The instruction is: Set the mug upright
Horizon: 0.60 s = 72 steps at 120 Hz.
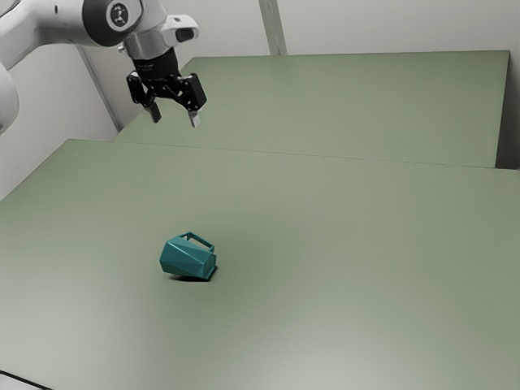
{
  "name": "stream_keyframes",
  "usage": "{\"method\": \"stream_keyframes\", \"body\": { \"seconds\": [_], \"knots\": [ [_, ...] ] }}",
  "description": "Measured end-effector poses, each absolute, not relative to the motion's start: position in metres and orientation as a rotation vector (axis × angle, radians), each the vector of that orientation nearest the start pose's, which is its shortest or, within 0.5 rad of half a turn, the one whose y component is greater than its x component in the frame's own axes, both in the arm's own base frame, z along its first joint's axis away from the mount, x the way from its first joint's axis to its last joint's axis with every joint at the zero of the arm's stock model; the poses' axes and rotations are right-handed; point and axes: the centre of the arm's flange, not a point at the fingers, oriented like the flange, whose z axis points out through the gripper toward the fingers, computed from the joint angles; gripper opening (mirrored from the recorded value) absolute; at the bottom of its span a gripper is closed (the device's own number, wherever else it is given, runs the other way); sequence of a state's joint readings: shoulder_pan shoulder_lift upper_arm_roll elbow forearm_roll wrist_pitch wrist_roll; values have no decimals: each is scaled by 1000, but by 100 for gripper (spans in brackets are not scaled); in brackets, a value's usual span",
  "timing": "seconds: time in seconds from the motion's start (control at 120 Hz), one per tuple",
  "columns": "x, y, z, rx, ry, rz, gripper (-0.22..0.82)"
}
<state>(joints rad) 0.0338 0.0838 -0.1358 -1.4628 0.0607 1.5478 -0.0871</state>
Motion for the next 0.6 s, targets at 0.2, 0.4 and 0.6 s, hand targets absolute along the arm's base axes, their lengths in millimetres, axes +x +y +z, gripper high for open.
{"method": "stream_keyframes", "body": {
  "seconds": [0.2,0.4,0.6],
  "knots": [
    [572,-49,623,-3116,3,10,60],
    [558,-31,571,-3204,-101,149,60],
    [548,-2,509,-3323,-139,295,60]
  ]
}}
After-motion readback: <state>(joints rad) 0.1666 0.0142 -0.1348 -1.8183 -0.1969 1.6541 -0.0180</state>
